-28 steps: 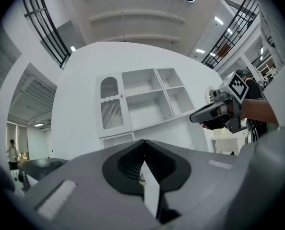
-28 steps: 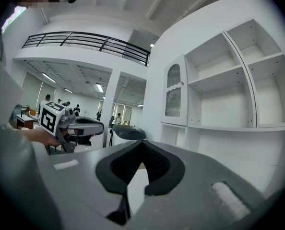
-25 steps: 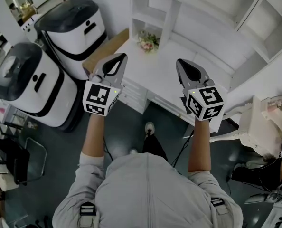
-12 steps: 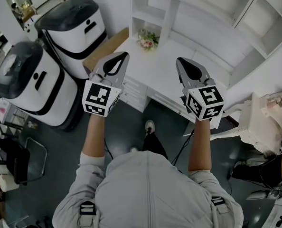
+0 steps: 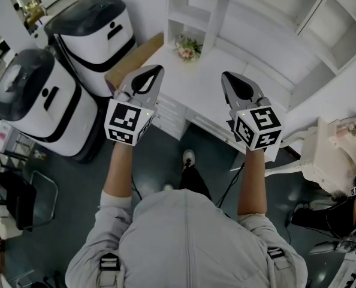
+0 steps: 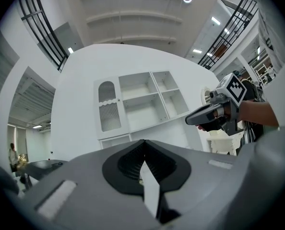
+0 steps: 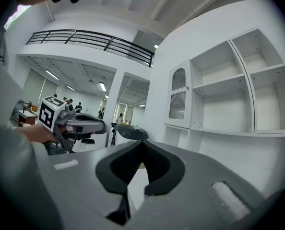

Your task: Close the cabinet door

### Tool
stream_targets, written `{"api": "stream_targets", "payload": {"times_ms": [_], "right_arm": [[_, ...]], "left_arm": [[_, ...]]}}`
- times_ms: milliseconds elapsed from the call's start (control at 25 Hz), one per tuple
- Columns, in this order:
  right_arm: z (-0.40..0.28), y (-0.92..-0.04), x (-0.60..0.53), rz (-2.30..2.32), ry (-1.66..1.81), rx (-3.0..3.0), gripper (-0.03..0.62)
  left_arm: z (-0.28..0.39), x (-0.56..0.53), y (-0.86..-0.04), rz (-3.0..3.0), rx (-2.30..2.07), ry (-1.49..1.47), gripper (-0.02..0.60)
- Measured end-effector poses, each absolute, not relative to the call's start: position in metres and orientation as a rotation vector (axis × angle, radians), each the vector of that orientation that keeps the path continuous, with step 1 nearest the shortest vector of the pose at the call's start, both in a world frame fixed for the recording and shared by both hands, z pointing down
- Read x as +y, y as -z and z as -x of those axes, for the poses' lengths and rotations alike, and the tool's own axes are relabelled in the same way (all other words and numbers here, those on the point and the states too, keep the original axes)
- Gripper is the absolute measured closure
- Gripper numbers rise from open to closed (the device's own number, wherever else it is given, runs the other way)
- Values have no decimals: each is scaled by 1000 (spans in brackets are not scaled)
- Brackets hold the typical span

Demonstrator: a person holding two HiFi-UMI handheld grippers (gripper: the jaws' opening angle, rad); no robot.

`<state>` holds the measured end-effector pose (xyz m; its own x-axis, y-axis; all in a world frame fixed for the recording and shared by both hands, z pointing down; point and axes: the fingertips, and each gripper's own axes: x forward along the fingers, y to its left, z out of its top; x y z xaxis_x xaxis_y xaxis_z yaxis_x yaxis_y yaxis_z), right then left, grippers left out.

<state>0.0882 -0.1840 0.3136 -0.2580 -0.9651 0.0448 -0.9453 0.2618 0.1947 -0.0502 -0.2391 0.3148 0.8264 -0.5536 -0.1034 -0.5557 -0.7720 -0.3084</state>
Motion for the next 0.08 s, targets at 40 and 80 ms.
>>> {"api": "stream_targets", "payload": {"times_ms": [40, 80], "right_arm": [[-88, -314, -185, -1808, 190, -2371, 594], [-87, -315, -185, -1806, 188, -2374, 594]], "left_arm": [[51, -240, -316, 2683, 842, -8, 565], [51, -241, -316, 2684, 845, -6, 565]]}}
